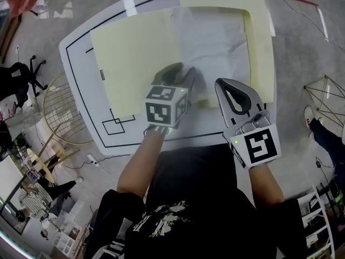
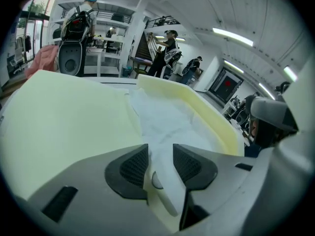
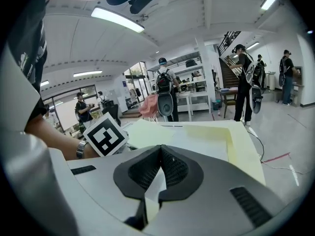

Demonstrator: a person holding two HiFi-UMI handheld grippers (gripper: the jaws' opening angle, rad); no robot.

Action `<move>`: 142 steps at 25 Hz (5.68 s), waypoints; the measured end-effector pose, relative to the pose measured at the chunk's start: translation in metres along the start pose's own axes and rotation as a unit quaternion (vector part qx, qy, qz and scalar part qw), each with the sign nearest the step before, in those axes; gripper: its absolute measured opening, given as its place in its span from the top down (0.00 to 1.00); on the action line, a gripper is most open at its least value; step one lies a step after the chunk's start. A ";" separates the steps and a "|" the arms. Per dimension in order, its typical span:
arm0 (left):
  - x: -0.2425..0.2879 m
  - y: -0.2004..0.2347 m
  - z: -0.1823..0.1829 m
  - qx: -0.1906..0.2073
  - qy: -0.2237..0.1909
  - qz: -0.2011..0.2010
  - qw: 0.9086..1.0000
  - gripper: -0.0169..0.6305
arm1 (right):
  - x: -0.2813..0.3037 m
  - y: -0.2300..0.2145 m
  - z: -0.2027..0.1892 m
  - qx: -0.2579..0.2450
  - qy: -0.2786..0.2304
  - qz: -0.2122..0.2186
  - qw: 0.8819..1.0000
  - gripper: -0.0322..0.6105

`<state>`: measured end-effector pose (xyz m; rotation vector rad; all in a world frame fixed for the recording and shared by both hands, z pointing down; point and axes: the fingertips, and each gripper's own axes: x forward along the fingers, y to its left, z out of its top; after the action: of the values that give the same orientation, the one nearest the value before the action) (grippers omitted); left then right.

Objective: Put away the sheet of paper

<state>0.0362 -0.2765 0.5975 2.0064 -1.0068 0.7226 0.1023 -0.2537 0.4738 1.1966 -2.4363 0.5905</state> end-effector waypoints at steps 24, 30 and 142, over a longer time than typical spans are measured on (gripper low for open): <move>-0.095 -0.006 0.039 0.048 -0.149 0.074 0.985 0.81 | -0.025 0.034 0.050 -0.035 -0.106 0.041 0.993 0.95; -0.189 -0.017 0.074 0.081 -0.283 0.132 0.947 0.97 | -0.033 0.052 0.082 -0.055 -0.146 0.067 0.986 0.95; -0.374 -0.031 0.016 0.124 -0.438 0.193 0.869 0.97 | -0.113 0.126 0.081 -0.135 -0.174 -0.067 0.973 0.95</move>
<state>-0.1329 -0.1257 0.2973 2.4363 -1.9626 0.0758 0.0543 -0.1517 0.3237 1.4279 -2.5777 0.0037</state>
